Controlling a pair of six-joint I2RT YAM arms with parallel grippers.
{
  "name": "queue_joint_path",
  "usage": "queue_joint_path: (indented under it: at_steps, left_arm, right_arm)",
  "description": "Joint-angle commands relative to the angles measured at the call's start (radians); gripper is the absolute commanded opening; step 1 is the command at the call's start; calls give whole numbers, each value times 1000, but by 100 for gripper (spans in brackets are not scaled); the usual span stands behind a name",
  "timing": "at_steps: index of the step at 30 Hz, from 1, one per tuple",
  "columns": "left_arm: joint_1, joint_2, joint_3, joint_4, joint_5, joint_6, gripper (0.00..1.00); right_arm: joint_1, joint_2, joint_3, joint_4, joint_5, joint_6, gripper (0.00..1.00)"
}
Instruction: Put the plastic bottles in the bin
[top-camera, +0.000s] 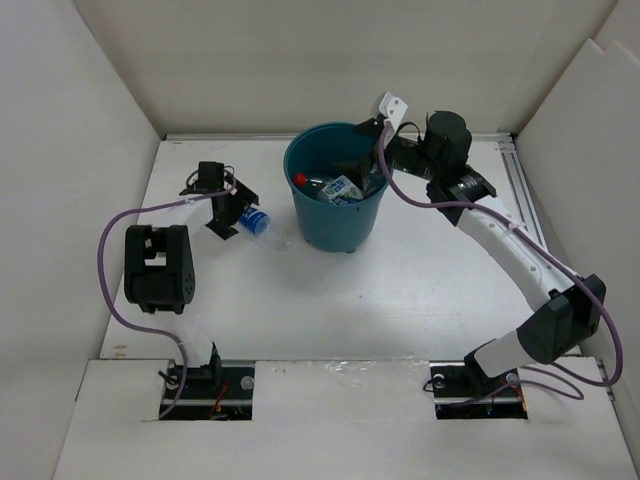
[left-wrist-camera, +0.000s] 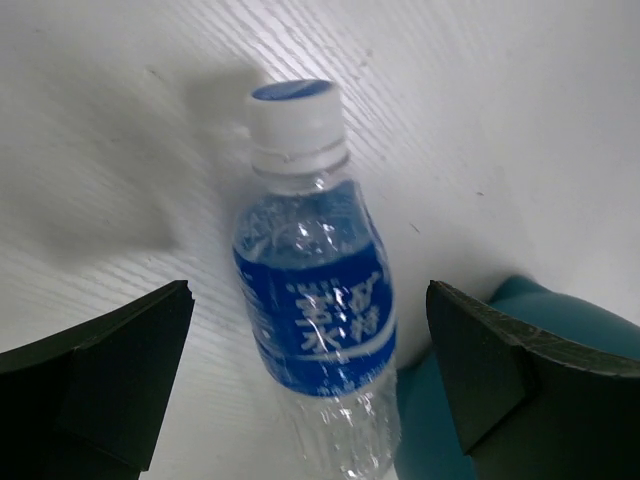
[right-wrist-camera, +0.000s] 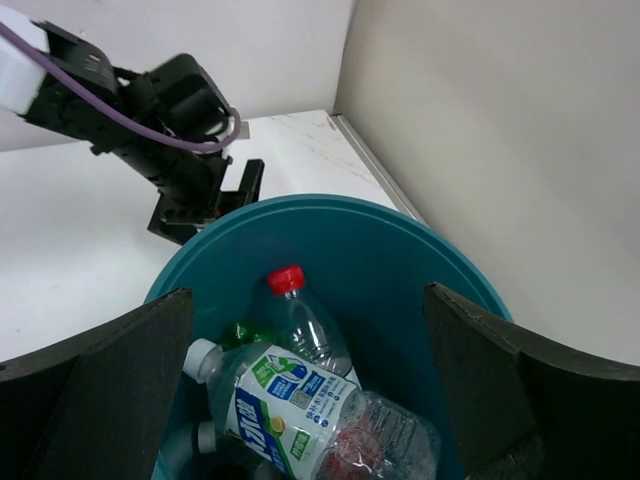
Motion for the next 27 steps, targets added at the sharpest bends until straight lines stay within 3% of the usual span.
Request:
queue_joint_path:
  at_steps: [1, 4, 8, 9, 10, 12, 15, 20, 24, 27]
  left_arm:
    - [1, 45, 49, -21, -46, -20, 100]
    - [1, 99, 68, -21, -46, -20, 97]
    - [1, 156, 77, -12, -22, -20, 83]
    - [1, 165, 86, -12, -11, -20, 75]
    - [1, 165, 86, -12, -11, -20, 54]
    - [1, 165, 86, -3, -11, -20, 25]
    - [1, 139, 77, -3, -11, -20, 3]
    - [73, -51, -45, -29, -107, -41, 0]
    - [96, -293, -55, -52, -204, -28, 0]
    - [69, -421, -41, 49, -216, 60, 0]
  right_arm:
    - [4, -52, -18, 39, -14, -14, 100]
    - [-7, -75, -43, 50, -23, -14, 100]
    - [-7, -86, -64, 59, -41, -14, 100]
    - [-16, -95, -75, 59, -41, -14, 100]
    - [-16, -95, -85, 68, -41, -14, 100]
    - [-16, -106, -96, 69, -41, -14, 100]
    - [-16, -106, -115, 78, -51, -14, 100]
    - [-4, -115, -125, 78, -60, -14, 100]
    - [26, -135, -135, 78, -60, -14, 100]
    - [65, -161, -124, 88, -32, -14, 100]
